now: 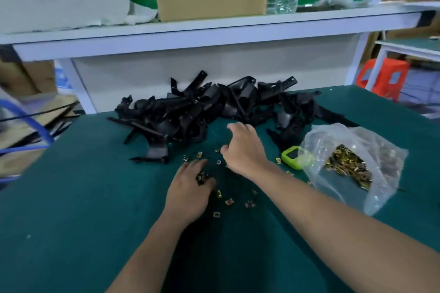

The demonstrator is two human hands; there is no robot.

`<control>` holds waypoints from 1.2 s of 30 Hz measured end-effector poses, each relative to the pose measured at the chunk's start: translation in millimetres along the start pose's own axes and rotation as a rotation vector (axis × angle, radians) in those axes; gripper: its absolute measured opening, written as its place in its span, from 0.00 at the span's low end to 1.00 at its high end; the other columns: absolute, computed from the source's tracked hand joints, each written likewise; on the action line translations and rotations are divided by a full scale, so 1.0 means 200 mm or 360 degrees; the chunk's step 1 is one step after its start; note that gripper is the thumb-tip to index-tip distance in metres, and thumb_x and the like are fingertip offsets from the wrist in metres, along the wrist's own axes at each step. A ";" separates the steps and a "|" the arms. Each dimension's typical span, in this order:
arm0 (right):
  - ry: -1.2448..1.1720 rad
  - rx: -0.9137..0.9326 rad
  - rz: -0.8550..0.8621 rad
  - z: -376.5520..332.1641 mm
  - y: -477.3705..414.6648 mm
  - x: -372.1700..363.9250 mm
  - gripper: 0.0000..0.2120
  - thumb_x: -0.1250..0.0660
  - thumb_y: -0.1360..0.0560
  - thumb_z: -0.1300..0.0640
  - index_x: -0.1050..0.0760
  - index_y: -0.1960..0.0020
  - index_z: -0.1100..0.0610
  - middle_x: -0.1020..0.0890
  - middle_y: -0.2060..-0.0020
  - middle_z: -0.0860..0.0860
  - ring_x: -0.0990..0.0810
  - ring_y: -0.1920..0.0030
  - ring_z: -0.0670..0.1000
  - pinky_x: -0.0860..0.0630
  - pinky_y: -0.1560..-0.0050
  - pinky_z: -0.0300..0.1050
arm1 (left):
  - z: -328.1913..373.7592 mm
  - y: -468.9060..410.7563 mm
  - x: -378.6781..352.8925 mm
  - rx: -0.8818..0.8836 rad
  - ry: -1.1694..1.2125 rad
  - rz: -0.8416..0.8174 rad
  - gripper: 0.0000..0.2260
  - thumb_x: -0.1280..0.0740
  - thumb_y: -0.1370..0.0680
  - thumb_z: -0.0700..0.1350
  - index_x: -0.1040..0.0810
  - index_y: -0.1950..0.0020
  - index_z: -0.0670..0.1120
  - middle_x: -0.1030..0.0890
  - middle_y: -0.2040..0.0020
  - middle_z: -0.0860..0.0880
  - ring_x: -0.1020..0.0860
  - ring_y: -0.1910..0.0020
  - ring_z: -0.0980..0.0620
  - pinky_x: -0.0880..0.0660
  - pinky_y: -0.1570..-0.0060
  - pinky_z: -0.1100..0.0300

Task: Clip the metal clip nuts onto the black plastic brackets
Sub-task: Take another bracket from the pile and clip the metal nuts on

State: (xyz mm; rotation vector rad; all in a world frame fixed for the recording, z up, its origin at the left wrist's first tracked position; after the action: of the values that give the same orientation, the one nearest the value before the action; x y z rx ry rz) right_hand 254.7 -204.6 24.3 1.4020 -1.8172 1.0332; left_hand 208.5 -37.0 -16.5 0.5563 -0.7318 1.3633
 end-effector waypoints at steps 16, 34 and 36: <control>0.0552 -0.0214 0.0102 0.24 -0.52 -0.08 0.32 0.28 0.28 0.64 0.37 0.27 0.55 0.32 0.36 0.58 0.31 0.36 0.61 0.31 0.56 0.50 | -0.07 -0.24 0.04 -0.0139 0.0027 0.0267 0.06 0.26 0.23 0.47 0.13 0.49 0.56 0.20 0.49 0.61 0.23 0.46 0.59 0.28 0.44 0.62; -0.0913 0.0318 0.1019 -0.12 0.18 0.65 0.18 0.37 0.23 0.67 0.16 0.50 0.47 0.15 0.58 0.38 0.18 0.54 0.36 0.26 0.52 0.26 | -0.05 -0.08 0.14 -0.0035 0.0549 0.0687 0.12 0.32 0.18 0.43 0.16 0.52 0.62 0.20 0.56 0.66 0.22 0.59 0.64 0.29 0.62 0.73; -0.1097 0.0095 0.0932 -0.01 0.24 0.62 0.18 0.36 0.24 0.69 0.16 0.53 0.47 0.14 0.58 0.39 0.16 0.52 0.38 0.23 0.49 0.34 | -0.05 -0.05 0.16 -0.0027 0.0629 0.0717 0.14 0.34 0.17 0.44 0.18 0.53 0.64 0.20 0.58 0.64 0.22 0.63 0.60 0.28 0.65 0.70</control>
State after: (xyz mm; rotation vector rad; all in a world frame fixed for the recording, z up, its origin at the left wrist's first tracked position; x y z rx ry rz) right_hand 176.6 -257.4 118.7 1.3930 -2.8414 0.9310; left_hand 220.6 -10.2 1.4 0.0947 -0.5589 1.8154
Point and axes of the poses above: each hand's wrist, its own y-axis away from the middle knuckle, its own x-axis out of the back of the hand, z = x × y, the point moved 6 cm from there along -y, towards the middle knuckle
